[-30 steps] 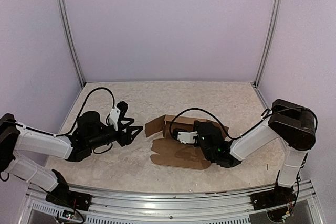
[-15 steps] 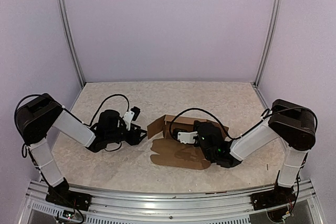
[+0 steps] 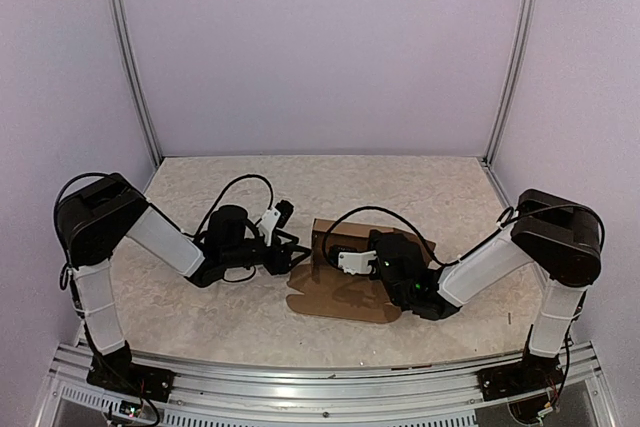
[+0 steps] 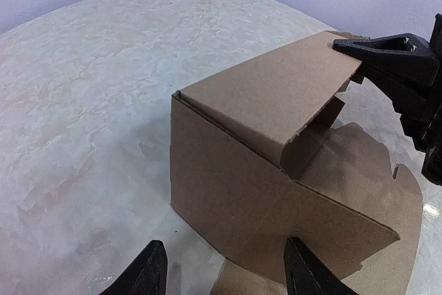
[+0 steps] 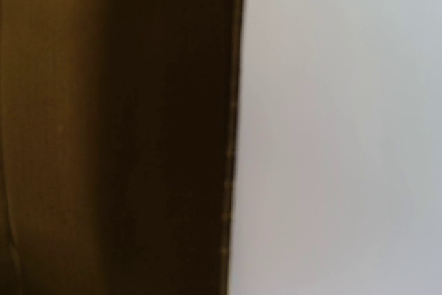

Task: Fold the paper box

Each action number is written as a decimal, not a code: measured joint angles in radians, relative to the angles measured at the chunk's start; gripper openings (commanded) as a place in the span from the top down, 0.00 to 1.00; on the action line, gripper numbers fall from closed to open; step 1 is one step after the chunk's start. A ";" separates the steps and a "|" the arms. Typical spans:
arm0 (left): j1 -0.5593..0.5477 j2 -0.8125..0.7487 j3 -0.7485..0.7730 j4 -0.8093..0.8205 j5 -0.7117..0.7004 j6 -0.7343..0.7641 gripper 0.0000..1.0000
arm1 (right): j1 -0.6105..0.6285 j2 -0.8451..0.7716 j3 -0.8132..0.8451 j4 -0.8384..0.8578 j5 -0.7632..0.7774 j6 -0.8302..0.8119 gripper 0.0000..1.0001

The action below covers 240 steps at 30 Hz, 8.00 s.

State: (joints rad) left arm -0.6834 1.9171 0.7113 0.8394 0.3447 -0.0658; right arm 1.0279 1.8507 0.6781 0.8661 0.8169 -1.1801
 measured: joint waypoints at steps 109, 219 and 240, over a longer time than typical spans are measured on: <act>-0.136 0.343 0.169 0.490 -0.451 0.168 0.78 | -0.192 -0.139 0.779 -1.402 -0.729 0.550 0.37; -0.215 0.346 0.161 0.417 -0.555 -0.031 0.60 | -0.527 0.622 1.475 -1.865 -1.791 0.932 0.35; -0.234 0.055 -0.021 0.348 -0.565 0.032 0.46 | -0.549 0.618 1.501 -1.901 -1.775 0.930 0.29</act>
State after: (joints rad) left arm -0.9173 1.9724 0.6899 1.1870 -0.2207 -0.0334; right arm 0.4789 2.4691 2.1796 -1.0344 -0.9585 -0.2501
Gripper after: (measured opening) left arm 0.516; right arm 0.695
